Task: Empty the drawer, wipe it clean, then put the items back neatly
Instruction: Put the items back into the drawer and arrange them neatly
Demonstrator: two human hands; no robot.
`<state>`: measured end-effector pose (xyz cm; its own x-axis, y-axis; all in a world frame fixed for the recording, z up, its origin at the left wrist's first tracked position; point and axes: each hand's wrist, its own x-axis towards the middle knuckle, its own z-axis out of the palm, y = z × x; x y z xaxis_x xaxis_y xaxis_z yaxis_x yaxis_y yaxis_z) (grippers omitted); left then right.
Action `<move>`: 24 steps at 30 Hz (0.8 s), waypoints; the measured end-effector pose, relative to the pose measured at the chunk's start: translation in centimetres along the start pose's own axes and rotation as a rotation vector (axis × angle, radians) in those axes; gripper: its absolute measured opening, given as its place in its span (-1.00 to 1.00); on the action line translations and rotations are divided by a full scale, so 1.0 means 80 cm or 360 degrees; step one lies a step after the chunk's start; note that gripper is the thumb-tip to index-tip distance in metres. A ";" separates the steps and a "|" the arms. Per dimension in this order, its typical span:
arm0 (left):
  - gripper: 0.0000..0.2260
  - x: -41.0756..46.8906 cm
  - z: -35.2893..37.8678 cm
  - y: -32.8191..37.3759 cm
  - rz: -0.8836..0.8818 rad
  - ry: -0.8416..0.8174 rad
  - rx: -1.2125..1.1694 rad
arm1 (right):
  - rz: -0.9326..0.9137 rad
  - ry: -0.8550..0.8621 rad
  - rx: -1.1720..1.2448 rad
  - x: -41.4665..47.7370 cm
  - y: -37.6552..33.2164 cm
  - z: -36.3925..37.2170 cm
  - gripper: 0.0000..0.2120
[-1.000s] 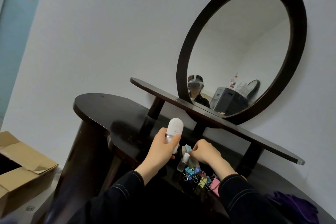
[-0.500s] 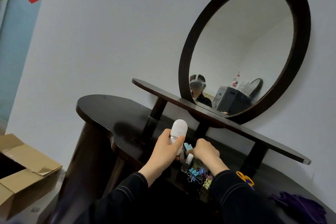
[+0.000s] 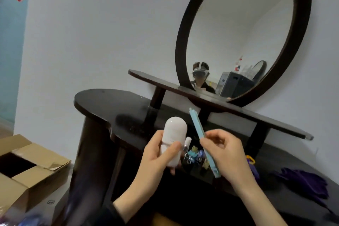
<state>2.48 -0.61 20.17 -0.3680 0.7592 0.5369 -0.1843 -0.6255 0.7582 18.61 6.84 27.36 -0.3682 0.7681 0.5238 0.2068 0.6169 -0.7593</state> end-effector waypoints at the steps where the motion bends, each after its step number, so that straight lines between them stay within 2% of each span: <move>1: -0.77 -0.026 -0.003 -0.002 -0.0035 -0.0093 0.0004 | -0.0007 -0.0069 0.0058 -0.032 0.006 0.004 -0.90; 4: -0.71 -0.096 -0.012 -0.018 -0.0285 -0.0312 0.0036 | 0.0138 -0.0247 0.0121 -0.117 0.040 0.021 -0.80; 9: -0.68 -0.173 -0.048 -0.077 -0.0849 -0.0510 0.0198 | 0.0695 -0.0547 0.0209 -0.203 0.132 0.056 -0.93; 13: -0.69 -0.186 -0.065 -0.127 -0.1242 -0.0516 0.0376 | 0.1153 -0.0671 0.0267 -0.228 0.201 0.081 -0.89; 18: -0.71 -0.171 -0.070 -0.179 -0.1417 -0.0471 0.0536 | 0.1388 -0.0541 0.0345 -0.224 0.267 0.108 -0.87; 21: -0.69 -0.165 -0.068 -0.191 -0.1419 -0.0317 0.0523 | 0.1353 -0.0460 0.0502 -0.219 0.281 0.114 -0.92; 24: -0.70 -0.160 -0.069 -0.214 -0.1430 -0.0248 0.0613 | 0.1305 -0.0409 0.0556 -0.220 0.300 0.108 -0.71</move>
<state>5.32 -0.63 -1.69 -0.1075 0.9554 -0.2752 -0.0170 0.2750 0.9613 22.21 6.68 -3.41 -0.4256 0.8543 -0.2985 0.2220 -0.2212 -0.9496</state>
